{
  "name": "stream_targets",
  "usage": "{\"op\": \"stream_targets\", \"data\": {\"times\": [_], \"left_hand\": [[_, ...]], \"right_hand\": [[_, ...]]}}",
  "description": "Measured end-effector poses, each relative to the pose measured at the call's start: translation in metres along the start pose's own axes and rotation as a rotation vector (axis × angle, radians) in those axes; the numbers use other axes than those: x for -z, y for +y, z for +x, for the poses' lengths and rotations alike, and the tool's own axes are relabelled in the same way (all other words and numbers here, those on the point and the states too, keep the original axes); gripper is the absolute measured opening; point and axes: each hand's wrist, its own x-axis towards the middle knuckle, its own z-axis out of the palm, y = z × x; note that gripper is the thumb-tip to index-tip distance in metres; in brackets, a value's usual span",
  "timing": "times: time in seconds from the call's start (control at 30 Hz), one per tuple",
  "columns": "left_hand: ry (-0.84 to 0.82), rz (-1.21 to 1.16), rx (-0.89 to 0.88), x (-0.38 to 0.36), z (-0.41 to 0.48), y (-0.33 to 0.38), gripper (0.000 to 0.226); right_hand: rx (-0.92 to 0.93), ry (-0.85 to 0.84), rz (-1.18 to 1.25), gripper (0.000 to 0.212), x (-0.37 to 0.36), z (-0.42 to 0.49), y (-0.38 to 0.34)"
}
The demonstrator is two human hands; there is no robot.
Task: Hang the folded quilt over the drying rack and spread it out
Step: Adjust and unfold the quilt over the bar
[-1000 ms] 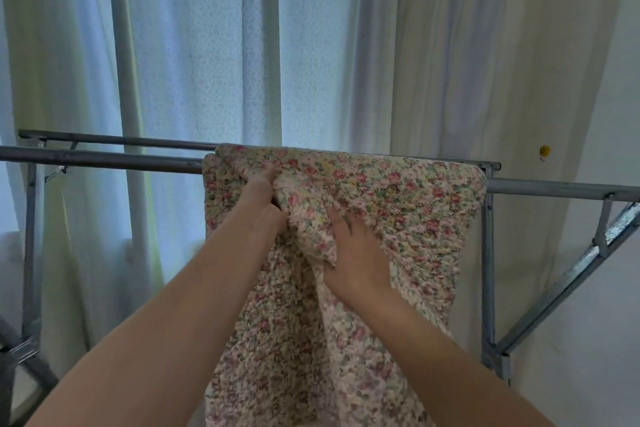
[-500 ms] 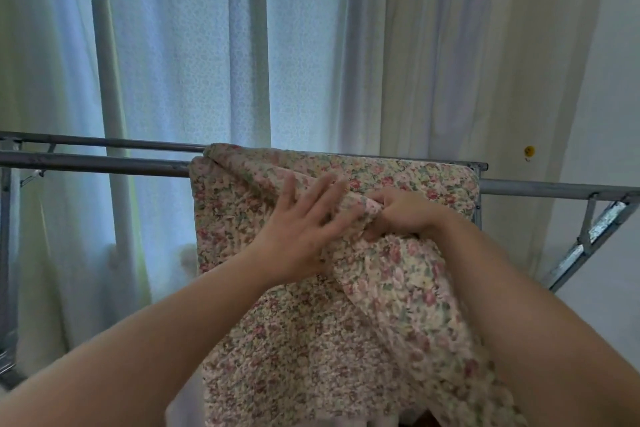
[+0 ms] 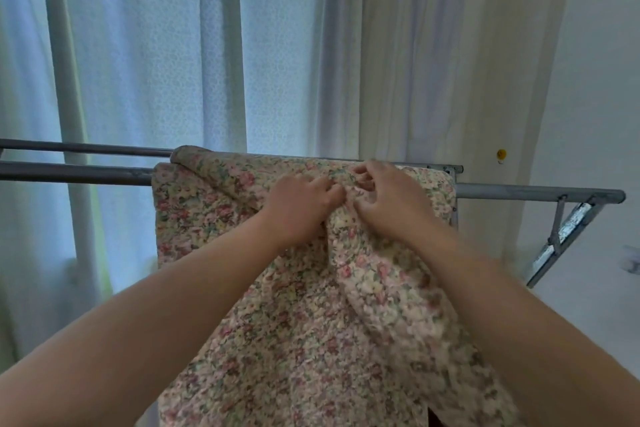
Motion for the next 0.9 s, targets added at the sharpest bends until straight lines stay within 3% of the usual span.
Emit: {"op": "stream_targets", "data": {"times": [0.1,0.17,0.27,0.37,0.43,0.53,0.57,0.67,0.9], "left_hand": [[0.016,-0.097,0.166,0.002,0.013,-0.001,0.032],[0.039,-0.19,0.264,0.002,0.018,-0.004,0.026],[0.049,-0.333,0.371,0.005,0.023,-0.009,0.022],[0.037,-0.322,0.377,0.004,0.025,-0.007,0.02],[0.026,-0.302,0.379,0.0,0.023,-0.005,0.022],[0.012,-0.312,0.382,-0.001,0.025,-0.007,0.02],[0.012,-0.328,0.379,0.0,0.026,-0.008,0.02],[0.002,-0.389,0.392,0.004,0.028,-0.012,0.022],[0.075,-0.558,0.513,0.011,0.022,-0.028,0.037]], "right_hand": [[0.028,0.186,-0.009,0.046,-0.013,-0.029,-0.006],[0.015,0.228,-0.08,0.065,-0.023,-0.051,0.0],[-0.105,0.079,-0.285,0.107,-0.039,-0.072,0.016],[-0.207,0.025,-0.311,0.118,-0.046,-0.075,0.031],[-0.221,0.071,-0.279,0.104,-0.042,-0.072,0.042],[-0.178,0.215,-0.305,0.049,-0.017,-0.059,0.058],[-0.159,0.239,-0.352,0.039,-0.007,-0.052,0.06],[-0.099,0.322,-0.43,0.033,0.019,-0.028,0.058],[0.179,0.686,-0.553,0.034,0.052,0.035,0.039]]}}
